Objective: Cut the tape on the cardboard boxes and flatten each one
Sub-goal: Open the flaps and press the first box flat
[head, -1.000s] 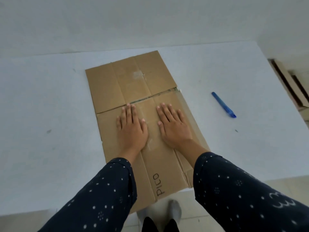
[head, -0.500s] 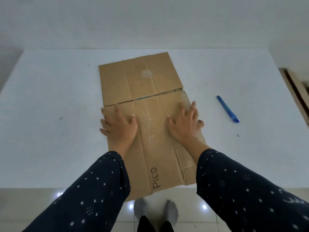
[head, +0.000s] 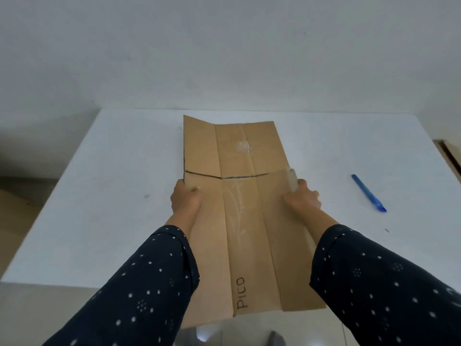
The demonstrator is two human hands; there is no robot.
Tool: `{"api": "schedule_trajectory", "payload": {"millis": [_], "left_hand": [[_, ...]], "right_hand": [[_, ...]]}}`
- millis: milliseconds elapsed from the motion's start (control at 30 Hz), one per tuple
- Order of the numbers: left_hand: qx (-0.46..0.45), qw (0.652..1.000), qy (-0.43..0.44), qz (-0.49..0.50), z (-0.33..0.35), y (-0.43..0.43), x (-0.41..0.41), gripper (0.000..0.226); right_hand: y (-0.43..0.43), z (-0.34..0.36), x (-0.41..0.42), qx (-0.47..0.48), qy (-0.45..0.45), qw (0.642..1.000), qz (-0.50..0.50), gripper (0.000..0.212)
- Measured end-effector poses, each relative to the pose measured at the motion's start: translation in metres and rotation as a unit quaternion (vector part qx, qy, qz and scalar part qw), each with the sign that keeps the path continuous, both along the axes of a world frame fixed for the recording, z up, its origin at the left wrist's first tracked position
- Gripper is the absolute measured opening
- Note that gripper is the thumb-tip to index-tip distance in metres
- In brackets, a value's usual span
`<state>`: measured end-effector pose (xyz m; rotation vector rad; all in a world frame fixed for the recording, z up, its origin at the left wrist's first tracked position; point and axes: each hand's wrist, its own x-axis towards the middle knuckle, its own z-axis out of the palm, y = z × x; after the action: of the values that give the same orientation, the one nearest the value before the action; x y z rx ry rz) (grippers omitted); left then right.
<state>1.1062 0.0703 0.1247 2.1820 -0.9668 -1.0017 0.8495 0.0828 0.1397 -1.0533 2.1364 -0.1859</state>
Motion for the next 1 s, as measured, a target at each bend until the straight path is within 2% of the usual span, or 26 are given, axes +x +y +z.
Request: {"api": "schedule_trajectory", "payload": {"millis": [133, 233, 300, 367, 467, 633, 767, 833, 933, 1000], "left_hand": [[-0.028, 0.999, -0.030, -0.012, 0.013, -0.015, 0.064, 0.026], [-0.042, 0.997, -0.061, -0.026, 0.023, -0.028, 0.121, 0.038], [-0.048, 0.994, -0.097, -0.032, 0.026, -0.036, 0.161, 0.047], [-0.074, 0.986, -0.139, -0.049, 0.028, -0.044, 0.200, 0.051], [-0.089, 0.970, -0.207, -0.090, 0.026, -0.057, 0.248, 0.035], [-0.067, 0.969, -0.214, -0.099, 0.012, -0.074, 0.303, 0.036], [-0.032, 0.968, -0.218, -0.119, 0.000, -0.074, 0.321, 0.046], [0.020, 0.963, -0.222, -0.149, -0.005, -0.072, 0.318, 0.049], [0.149, 0.929, -0.256, -0.221, -0.004, -0.067, 0.303, 0.057], [0.169, 0.911, -0.283, -0.248, 0.001, -0.063, 0.290, 0.057]], "right_hand": [[-0.009, 0.003, 0.066, 0.055, 0.014, 0.998, 0.001, 0.064], [-0.019, 0.005, 0.132, 0.070, 0.009, 0.997, -0.013, 0.055], [-0.026, 0.003, 0.173, 0.041, -0.001, 0.999, -0.019, 0.054], [-0.033, -0.002, 0.209, 0.002, -0.050, 0.999, -0.014, 0.055], [-0.045, -0.005, 0.259, -0.035, -0.094, 0.995, -0.008, 0.054], [-0.060, -0.009, 0.315, -0.047, -0.094, 0.994, 0.005, 0.057], [-0.065, -0.015, 0.322, -0.045, -0.058, 0.997, 0.015, 0.052], [-0.062, -0.019, 0.318, -0.037, -0.012, 0.998, 0.047, 0.055], [-0.054, -0.021, 0.309, -0.018, 0.083, 0.986, 0.143, 0.061], [-0.050, -0.019, 0.302, -0.013, 0.106, 0.975, 0.196, 0.067]]}}
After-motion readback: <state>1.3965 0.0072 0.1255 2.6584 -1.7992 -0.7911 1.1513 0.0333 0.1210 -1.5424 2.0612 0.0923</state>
